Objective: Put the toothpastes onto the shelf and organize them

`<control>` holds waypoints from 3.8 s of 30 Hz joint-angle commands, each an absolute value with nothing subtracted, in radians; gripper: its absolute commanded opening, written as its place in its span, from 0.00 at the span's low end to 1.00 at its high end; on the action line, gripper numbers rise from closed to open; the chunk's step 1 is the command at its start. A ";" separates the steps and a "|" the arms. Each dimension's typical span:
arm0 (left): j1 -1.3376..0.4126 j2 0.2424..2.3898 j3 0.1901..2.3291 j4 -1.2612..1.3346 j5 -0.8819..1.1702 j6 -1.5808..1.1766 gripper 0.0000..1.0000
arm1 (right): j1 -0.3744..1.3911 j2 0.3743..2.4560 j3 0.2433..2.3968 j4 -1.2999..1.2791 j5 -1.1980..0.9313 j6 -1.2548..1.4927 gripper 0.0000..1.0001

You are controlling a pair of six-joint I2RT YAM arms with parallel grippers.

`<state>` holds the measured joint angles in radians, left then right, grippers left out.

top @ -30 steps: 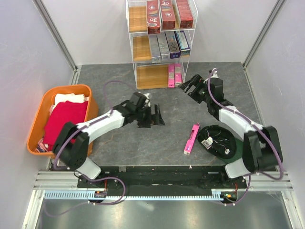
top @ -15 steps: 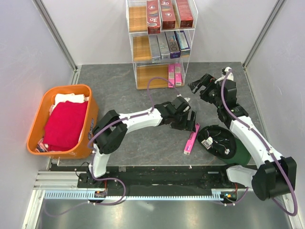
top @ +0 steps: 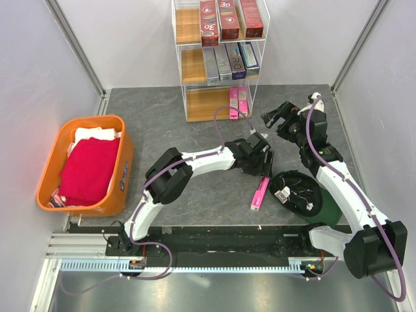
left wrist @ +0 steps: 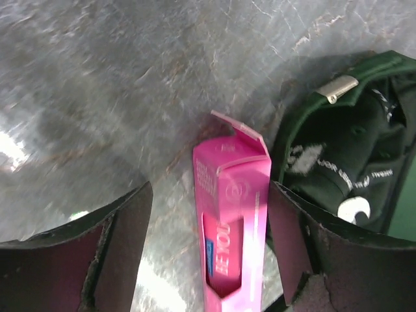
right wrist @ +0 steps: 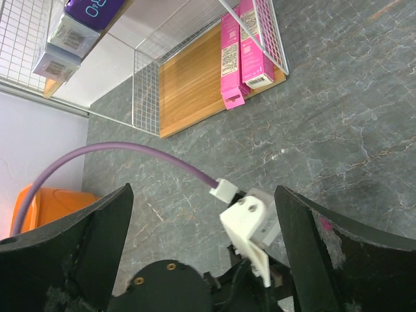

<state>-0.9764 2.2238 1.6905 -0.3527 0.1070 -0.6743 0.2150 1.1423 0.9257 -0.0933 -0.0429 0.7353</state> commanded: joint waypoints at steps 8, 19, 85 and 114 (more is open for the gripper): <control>-0.992 2.324 1.835 -0.397 0.069 -0.670 0.53 | 0.199 1.123 0.939 -0.094 -0.032 0.721 0.98; -0.925 2.042 1.461 -0.215 0.081 -0.738 0.38 | 0.199 1.127 0.946 -0.095 -0.069 0.712 0.98; -0.098 0.917 0.291 0.721 0.255 -1.448 0.22 | 0.811 1.752 0.635 1.321 -0.485 1.603 0.70; -0.097 0.848 0.572 -0.080 0.158 -0.930 0.99 | 0.648 1.648 0.607 1.054 -0.431 1.368 0.11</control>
<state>-0.0994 0.8364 0.4812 0.1658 0.2420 -1.1248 0.6846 1.6981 0.6025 1.1095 -0.4622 1.4826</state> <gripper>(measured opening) 0.984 0.415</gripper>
